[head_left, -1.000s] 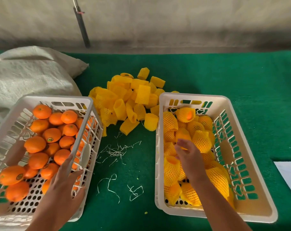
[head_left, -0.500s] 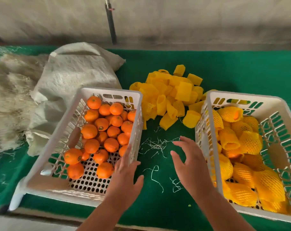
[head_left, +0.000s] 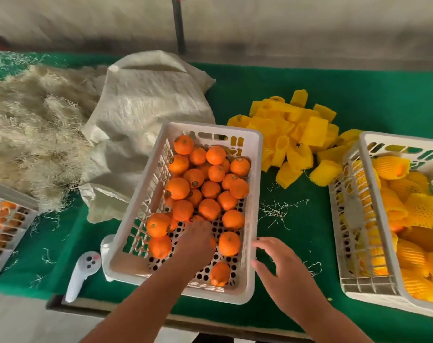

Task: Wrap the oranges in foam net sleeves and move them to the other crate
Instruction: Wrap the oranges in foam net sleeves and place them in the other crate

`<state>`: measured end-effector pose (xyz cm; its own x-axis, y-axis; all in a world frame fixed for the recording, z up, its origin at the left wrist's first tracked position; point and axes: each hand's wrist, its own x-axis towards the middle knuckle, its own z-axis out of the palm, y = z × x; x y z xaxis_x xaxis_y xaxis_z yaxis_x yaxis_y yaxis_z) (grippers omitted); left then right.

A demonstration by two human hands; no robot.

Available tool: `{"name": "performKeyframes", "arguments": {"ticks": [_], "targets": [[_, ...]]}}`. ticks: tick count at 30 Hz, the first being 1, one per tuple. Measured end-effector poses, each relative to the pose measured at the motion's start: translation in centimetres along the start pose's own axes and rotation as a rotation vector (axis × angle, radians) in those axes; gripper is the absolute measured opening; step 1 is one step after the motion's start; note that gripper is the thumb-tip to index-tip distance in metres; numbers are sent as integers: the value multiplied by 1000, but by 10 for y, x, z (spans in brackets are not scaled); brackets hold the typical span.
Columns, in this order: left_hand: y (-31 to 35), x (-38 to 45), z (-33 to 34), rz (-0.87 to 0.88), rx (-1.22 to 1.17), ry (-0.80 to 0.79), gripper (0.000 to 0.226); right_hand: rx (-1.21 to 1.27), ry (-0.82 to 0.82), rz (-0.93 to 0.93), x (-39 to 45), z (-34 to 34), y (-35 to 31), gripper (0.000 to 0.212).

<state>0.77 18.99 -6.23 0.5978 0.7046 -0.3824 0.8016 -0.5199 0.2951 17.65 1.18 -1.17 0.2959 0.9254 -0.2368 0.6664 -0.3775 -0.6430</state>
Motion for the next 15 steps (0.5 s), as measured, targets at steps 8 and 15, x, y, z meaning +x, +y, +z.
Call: {"name": "performKeyframes", "arguments": {"ticks": [8,15], "targets": [[-12,29,10,148,415,-249,35,32,106,134,-12,-9,3,42],[-14,40,23,180,528,-259,50,50,131,189,-21,-6,6,40]]}}
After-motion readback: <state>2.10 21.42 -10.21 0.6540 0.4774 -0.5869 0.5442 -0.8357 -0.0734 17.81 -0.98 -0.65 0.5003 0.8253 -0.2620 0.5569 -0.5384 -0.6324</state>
